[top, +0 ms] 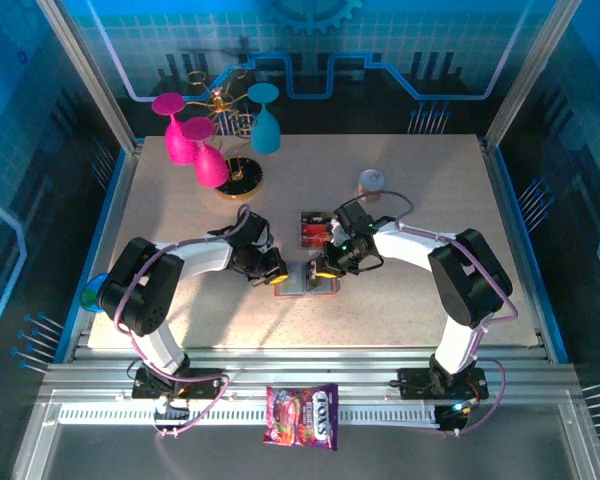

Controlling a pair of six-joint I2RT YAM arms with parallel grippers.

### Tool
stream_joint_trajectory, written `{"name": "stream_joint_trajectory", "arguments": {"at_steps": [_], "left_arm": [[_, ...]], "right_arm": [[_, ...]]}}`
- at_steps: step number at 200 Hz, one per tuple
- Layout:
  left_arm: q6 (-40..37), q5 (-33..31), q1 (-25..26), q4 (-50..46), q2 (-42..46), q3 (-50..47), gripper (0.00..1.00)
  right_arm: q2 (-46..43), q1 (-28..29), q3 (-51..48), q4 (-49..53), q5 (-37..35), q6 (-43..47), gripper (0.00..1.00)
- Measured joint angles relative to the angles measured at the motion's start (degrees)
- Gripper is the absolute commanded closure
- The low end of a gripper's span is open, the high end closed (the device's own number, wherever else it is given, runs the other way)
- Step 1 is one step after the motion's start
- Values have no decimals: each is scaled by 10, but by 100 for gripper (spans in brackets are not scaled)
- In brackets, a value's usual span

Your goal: Take the credit cards out of the card holder

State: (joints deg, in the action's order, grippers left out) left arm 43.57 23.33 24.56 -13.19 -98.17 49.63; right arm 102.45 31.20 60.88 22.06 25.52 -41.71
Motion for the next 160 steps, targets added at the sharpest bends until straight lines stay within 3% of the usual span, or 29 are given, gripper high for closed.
{"name": "stream_joint_trajectory", "arguments": {"at_steps": [54, 93, 160], "left_arm": [[0, -9, 0, -14, 16, 1, 77], [0, -24, -1, -15, 43, 2, 76], [0, -45, -21, -4, 86, 2, 75]], "right_arm": [[-1, 0, 0, 2, 0, 3, 93], [-24, -5, 7, 29, -7, 28, 95], [-54, -50, 78, 105, -11, 157, 100]]}}
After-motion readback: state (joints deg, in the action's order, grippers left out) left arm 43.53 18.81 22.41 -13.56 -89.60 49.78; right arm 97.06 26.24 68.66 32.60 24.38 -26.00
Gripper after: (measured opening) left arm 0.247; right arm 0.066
